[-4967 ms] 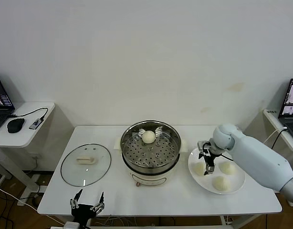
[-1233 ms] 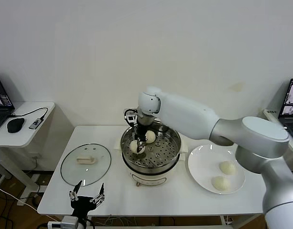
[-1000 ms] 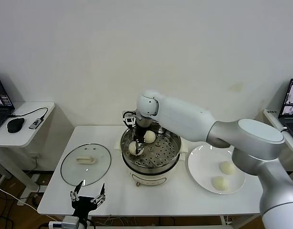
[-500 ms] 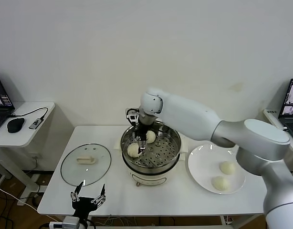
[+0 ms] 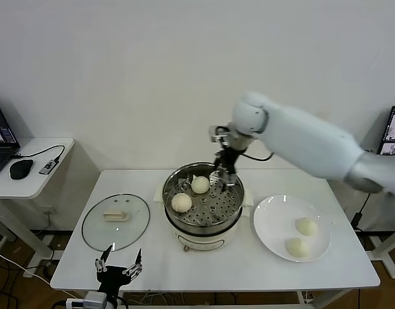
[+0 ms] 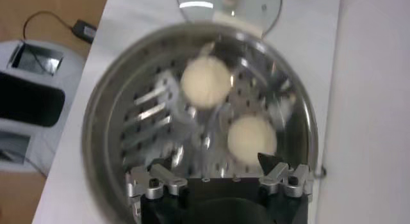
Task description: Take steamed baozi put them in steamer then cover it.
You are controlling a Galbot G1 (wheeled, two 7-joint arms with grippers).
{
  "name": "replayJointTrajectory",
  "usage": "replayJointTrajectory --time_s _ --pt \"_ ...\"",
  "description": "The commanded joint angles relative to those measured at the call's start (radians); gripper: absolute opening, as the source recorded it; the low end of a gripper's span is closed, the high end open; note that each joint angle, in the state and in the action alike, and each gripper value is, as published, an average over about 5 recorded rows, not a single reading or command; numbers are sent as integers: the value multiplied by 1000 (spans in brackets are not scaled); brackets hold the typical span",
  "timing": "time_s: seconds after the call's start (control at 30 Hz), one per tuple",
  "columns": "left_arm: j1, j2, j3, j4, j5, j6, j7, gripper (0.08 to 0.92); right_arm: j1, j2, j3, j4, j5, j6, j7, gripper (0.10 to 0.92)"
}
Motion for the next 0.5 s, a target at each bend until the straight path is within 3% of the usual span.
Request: replayJointTrajectory --time_s 0.03,0.23,0.5 --pt "0 0 2 -1 0 3 2 823 26 -332 -14 172 -70 83 -61 823" --pt "2 -1 5 1 5 4 2 823 -30 -463 -63 233 -139 114 -64 823" --pt "16 -7 10 3 14 4 1 823 -245 -508 57 245 -247 133 -54 823"
